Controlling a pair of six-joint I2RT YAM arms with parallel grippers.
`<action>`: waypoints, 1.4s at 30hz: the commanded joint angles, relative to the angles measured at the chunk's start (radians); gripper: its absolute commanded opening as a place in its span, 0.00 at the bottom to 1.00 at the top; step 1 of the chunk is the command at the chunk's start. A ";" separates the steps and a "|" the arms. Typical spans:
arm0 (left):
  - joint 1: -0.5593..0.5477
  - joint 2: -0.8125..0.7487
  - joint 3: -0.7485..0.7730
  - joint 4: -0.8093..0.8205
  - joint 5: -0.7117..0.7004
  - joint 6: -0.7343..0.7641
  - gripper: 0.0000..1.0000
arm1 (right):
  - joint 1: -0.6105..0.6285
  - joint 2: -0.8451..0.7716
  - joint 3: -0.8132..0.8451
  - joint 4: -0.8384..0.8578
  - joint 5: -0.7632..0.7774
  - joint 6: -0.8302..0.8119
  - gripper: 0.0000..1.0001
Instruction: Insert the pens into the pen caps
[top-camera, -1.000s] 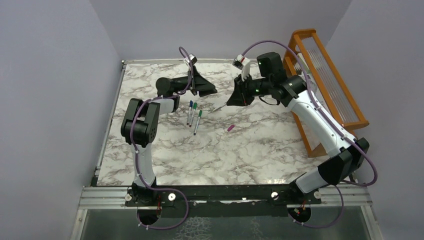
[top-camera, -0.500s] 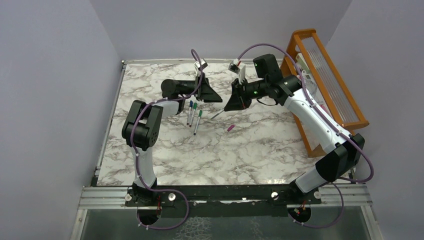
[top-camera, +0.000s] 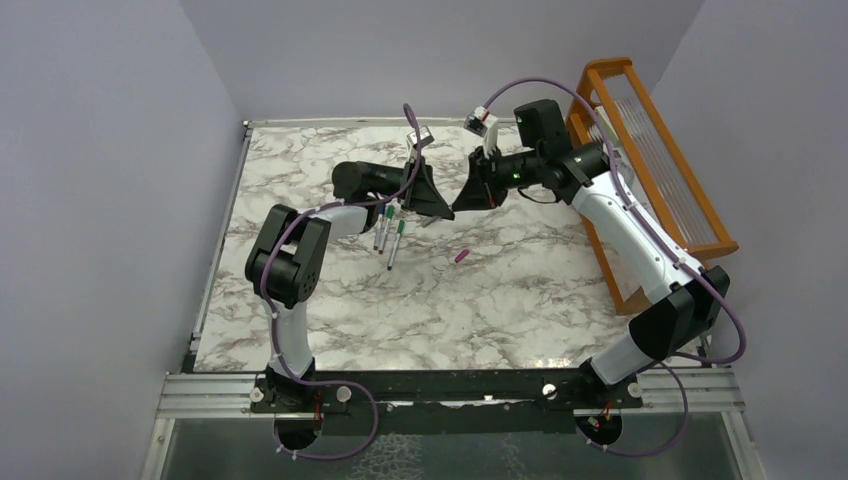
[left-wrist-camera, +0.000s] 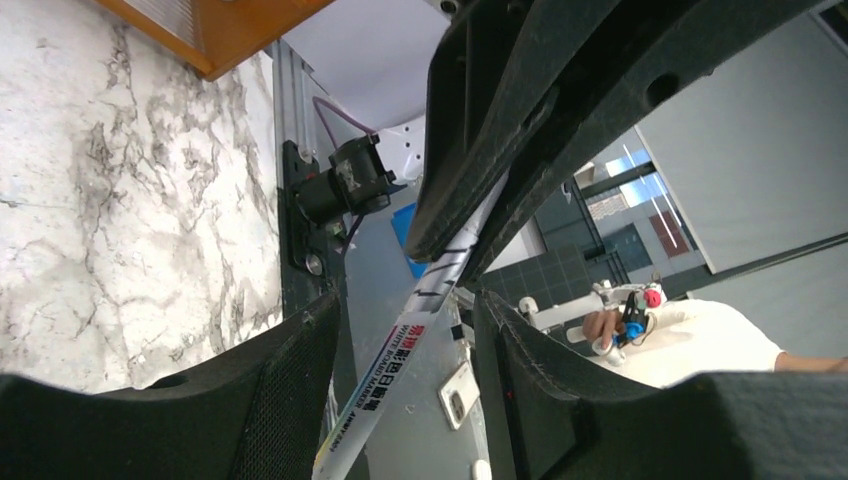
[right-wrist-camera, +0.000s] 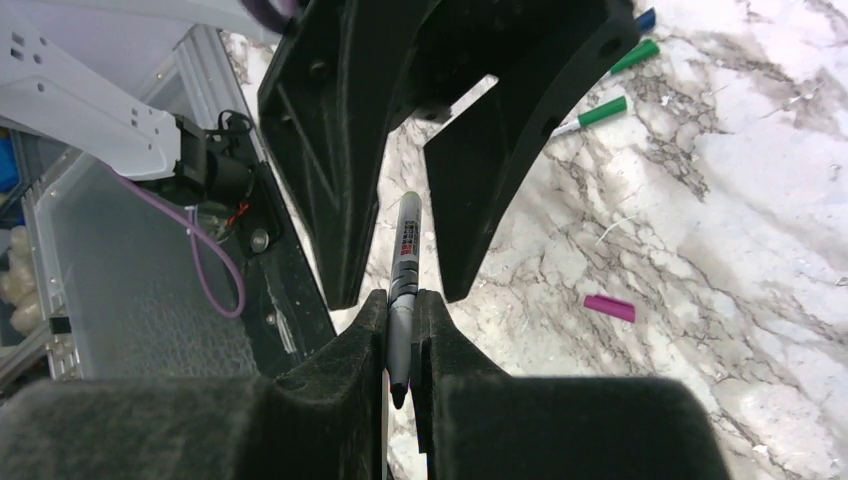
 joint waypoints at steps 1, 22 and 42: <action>-0.008 -0.058 0.006 0.227 0.043 0.012 0.56 | -0.025 0.023 0.051 0.021 -0.033 -0.015 0.01; -0.017 -0.079 0.017 0.228 0.042 0.008 0.17 | -0.079 0.046 -0.019 0.214 -0.228 0.160 0.01; 0.039 0.012 0.044 0.227 -0.112 -0.011 0.00 | -0.099 -0.288 -0.380 0.569 0.477 0.491 0.63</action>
